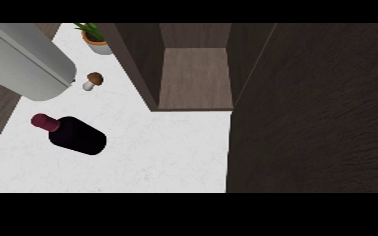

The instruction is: Pick up the wine, place it into the cabinet and close the cabinet

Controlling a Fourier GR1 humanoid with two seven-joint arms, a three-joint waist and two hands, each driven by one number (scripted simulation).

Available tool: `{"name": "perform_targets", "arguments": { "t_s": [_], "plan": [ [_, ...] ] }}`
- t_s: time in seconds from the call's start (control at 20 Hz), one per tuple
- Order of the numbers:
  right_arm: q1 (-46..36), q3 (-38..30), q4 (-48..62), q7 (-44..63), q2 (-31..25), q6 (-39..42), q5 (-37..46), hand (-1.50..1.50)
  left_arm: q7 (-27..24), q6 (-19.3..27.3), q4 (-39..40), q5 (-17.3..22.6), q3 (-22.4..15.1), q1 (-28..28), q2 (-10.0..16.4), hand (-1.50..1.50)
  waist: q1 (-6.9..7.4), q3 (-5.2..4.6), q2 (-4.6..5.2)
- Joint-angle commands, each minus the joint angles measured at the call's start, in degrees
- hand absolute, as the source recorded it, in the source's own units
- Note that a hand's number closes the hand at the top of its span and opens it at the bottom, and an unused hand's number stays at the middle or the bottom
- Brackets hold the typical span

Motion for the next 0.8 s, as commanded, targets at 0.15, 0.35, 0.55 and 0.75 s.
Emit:
{"name": "perform_targets", "arguments": {
  "t_s": [0.15, 0.35, 0.55, 0.75],
  "plan": [
    [2.7, -0.6, -16.2, 7.7, -1.6, -3.0, -5.0, -1.5, 2.7, 0.9, 1.7, 4.6, 4.8, -1.1, 2.3, -1.5, -0.55, -0.04, 0.02],
    [5.3, 0.9, -13.0, 2.6, 0.0, -1.5, -3.5, -1.5, 4.4, 2.3, -0.2, 4.8, 7.5, 0.3, 2.6, -1.5, -0.2, 0.01, 0.06],
    [5.1, 1.3, -16.6, 6.2, -1.4, -3.0, -4.3, -1.5, 2.1, 0.4, 1.0, 2.8, 7.7, 0.5, 0.1, -1.5, -0.84, -0.04, 0.06],
    [2.3, 1.6, -14.6, 5.6, -0.7, -4.1, -3.0, -1.5, 2.9, -1.5, 3.8, 4.3, 9.9, -0.1, 1.3, -1.5, -0.41, -0.04, 0.14]
  ]
}}
